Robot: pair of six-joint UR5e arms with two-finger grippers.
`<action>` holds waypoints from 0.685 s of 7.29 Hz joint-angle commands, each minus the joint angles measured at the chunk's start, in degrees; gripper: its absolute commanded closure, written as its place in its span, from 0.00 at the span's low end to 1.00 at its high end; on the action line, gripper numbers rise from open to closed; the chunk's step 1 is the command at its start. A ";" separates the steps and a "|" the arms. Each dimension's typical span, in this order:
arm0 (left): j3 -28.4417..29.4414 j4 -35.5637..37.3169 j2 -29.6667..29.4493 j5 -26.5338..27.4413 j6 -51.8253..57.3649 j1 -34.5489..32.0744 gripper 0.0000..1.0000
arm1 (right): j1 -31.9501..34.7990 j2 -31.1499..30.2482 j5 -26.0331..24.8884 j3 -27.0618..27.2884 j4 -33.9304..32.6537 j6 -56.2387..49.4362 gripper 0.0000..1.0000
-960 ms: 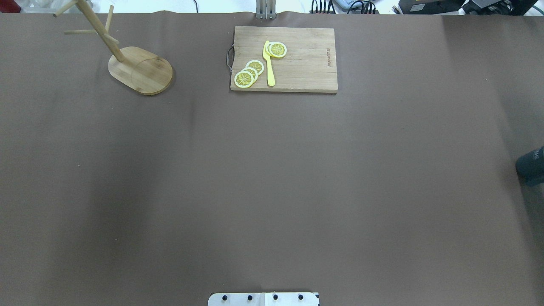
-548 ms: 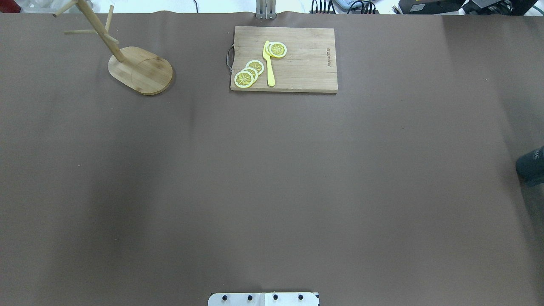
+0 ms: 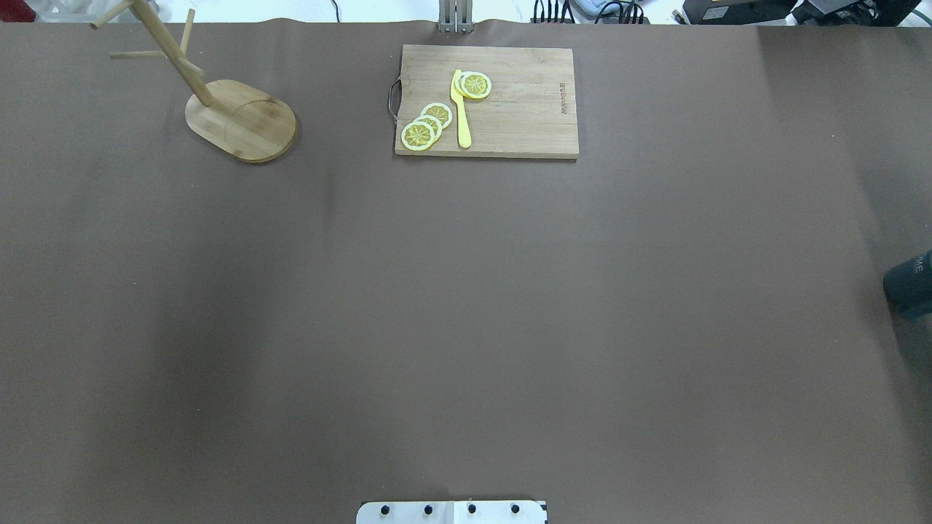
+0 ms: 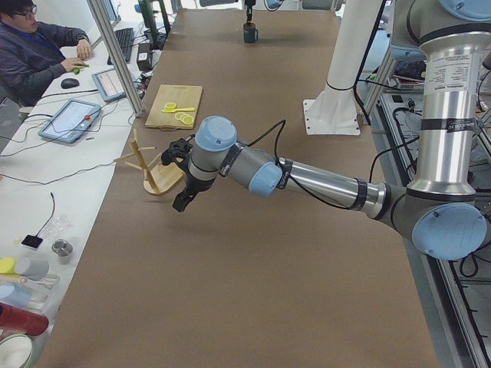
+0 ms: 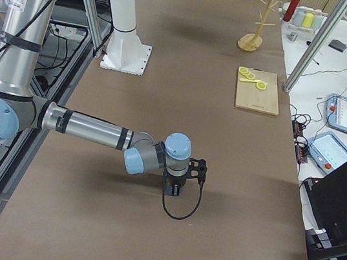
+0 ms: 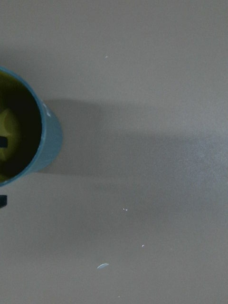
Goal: Hang cup on storage rack
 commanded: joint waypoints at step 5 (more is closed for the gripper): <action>-0.10 0.00 0.00 -0.09 0.00 0.00 0.01 | -0.05 -0.34 0.07 -0.44 0.00 -0.44 0.79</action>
